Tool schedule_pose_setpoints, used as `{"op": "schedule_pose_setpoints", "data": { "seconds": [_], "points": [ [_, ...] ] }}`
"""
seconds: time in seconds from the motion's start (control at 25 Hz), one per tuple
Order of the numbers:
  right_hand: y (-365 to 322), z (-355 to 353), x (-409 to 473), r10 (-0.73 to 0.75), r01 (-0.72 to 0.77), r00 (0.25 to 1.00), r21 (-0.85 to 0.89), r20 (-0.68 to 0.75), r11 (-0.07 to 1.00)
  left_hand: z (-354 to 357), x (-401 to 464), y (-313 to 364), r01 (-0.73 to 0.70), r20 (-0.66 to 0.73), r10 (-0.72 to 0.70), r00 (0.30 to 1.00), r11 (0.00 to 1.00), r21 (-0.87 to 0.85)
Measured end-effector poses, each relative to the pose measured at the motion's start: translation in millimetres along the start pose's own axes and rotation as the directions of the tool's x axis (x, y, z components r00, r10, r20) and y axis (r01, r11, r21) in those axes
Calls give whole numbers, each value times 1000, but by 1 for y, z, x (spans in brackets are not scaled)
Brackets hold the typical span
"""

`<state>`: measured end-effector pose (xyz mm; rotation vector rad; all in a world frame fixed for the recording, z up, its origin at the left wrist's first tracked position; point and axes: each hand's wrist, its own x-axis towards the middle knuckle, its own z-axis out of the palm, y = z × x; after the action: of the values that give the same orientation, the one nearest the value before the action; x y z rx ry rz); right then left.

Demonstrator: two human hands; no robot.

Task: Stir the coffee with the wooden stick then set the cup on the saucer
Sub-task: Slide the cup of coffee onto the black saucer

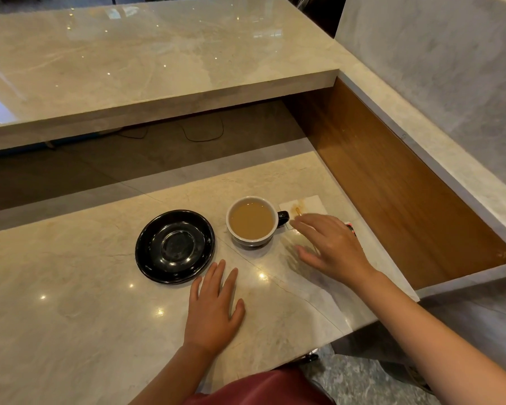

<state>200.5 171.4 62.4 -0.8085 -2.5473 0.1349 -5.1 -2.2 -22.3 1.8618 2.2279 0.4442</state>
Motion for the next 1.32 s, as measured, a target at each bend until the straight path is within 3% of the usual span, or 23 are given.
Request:
{"op": "schedule_pose_setpoints", "data": {
  "seconds": [0.12, 0.28, 0.52, 0.84, 1.32],
  "points": [
    [-25, 0, 36, 53, -53, 990, -3, 131, 999, 1, -1, -1, 10, 2, -10, 1000, 1000, 4],
    [-41, 14, 76, 162, -147, 890, -69, 426, 987, 1, -1, -1, -1, -11, 0, 1000, 1000, -12],
    [-48, 36, 113, 198, -130, 761, -153, 618, 980, 1, -1, -1, -12, -23, 12, 1000, 1000, -7],
    [-46, 43, 127, 176, -47, 688, -198, 704, 979, 1, -1, -1, -4, -25, 4, 1000, 1000, 3],
    [-68, 44, 141, 46, 14, 791, -93, 610, 996, 3, 0, -3, 4, -12, -4, 1000, 1000, -15]
  ]
}}
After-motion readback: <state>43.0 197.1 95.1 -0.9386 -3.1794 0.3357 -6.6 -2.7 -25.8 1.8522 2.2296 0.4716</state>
